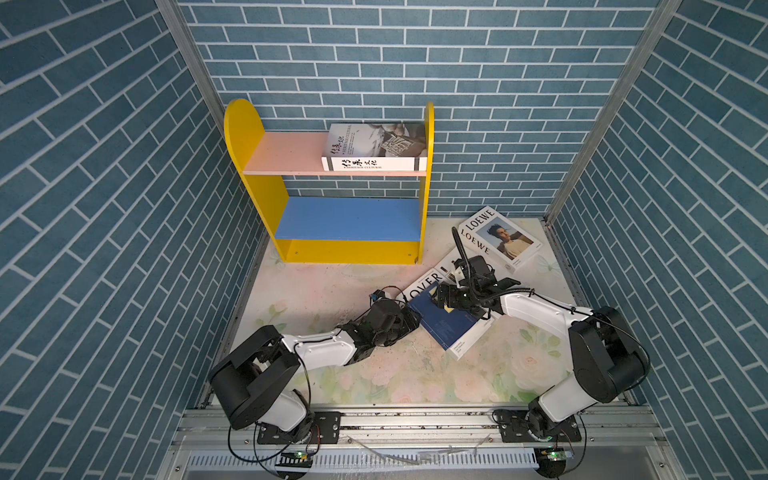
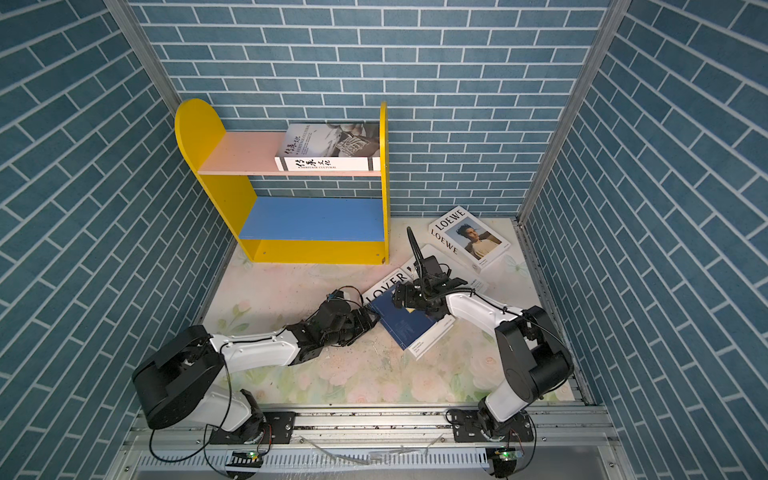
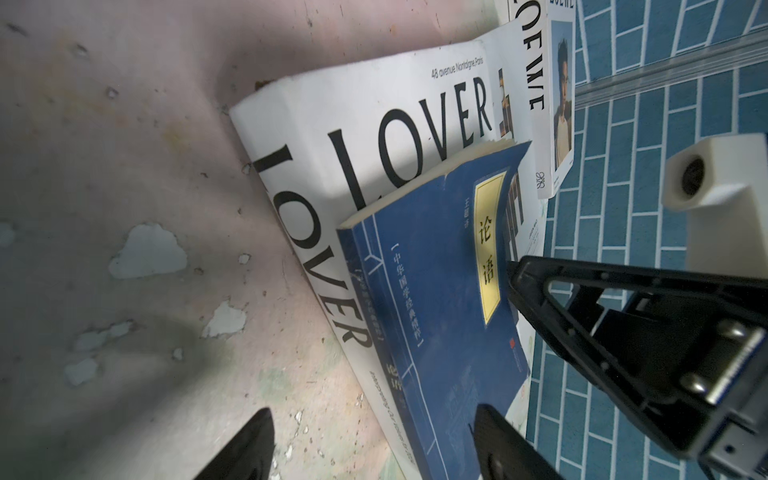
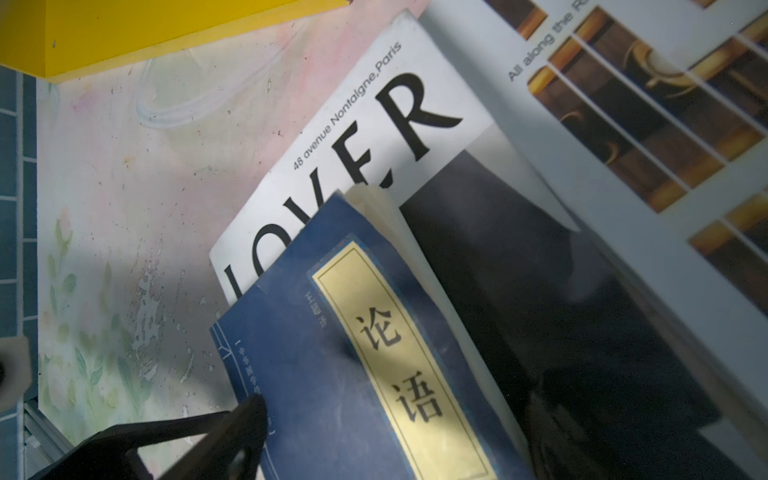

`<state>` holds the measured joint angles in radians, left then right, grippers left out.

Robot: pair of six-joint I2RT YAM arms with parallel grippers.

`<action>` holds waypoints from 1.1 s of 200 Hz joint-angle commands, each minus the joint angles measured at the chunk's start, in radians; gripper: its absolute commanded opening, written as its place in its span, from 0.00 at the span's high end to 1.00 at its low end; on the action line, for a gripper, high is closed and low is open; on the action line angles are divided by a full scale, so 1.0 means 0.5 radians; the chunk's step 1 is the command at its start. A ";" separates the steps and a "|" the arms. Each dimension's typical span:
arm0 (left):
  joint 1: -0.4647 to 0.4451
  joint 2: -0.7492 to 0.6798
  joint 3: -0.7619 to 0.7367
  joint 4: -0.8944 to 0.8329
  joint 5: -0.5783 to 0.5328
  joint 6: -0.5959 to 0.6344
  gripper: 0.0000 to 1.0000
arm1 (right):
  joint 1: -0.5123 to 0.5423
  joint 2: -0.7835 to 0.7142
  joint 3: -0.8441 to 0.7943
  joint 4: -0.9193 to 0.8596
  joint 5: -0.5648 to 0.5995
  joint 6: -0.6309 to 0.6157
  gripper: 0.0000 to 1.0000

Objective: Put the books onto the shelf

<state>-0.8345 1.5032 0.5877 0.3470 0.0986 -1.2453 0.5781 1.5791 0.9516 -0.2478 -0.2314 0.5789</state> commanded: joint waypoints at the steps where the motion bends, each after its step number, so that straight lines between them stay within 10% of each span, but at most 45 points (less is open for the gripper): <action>1: -0.005 0.086 0.047 0.131 0.048 -0.032 0.22 | 0.067 -0.028 -0.041 -0.003 -0.025 0.073 0.04; 154: -0.012 0.015 -0.093 0.650 -0.042 -0.069 0.71 | 0.166 0.099 0.083 0.118 -0.249 0.178 0.09; 220: 0.127 -0.607 -0.142 -0.198 -0.278 0.105 0.90 | 0.191 0.192 0.303 0.150 -0.329 0.189 0.08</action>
<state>-0.8162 1.3113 0.5144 0.4366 0.0177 -1.2549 0.6670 1.6485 1.0519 -0.1799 -0.3611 0.6510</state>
